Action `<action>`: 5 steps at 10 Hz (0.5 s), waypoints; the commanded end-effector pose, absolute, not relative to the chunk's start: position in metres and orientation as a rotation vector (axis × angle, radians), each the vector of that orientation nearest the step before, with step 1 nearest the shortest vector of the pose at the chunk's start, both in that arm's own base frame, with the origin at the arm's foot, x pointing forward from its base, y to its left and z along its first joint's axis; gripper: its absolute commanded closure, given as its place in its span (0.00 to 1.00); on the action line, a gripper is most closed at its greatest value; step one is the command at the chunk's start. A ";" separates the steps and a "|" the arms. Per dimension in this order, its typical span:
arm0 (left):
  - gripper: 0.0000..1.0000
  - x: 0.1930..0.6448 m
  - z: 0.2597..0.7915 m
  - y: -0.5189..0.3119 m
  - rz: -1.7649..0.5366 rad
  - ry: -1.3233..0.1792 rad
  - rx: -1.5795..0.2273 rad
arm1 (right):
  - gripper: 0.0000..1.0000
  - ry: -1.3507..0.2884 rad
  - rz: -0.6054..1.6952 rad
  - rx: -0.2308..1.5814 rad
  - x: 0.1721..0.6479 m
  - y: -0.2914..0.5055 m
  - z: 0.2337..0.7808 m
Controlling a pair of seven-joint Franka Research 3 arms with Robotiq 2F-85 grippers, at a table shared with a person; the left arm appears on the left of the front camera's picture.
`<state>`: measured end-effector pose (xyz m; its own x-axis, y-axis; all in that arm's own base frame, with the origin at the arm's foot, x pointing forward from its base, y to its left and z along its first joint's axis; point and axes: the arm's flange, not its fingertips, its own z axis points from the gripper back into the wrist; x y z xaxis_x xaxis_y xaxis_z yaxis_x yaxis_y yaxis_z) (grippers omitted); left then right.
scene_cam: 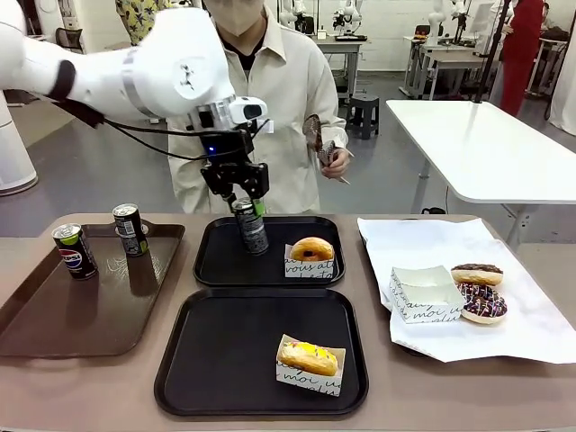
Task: Set up donuts and drinks on trays.
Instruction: Pick up one Pepsi coke and place it on the Flat Tray.
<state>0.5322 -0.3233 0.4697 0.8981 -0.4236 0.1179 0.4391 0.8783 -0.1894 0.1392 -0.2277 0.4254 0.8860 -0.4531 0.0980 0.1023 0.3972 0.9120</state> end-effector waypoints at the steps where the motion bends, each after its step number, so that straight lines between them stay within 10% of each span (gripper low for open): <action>1: 0.42 0.538 0.465 -0.342 -0.405 -0.150 -0.130 | 0.00 -0.381 -0.346 1.135 0.139 -0.228 0.425; 5: 0.42 0.529 0.448 -0.345 -0.459 -0.209 -0.006 | 0.00 -0.381 -0.346 1.135 0.139 -0.228 0.425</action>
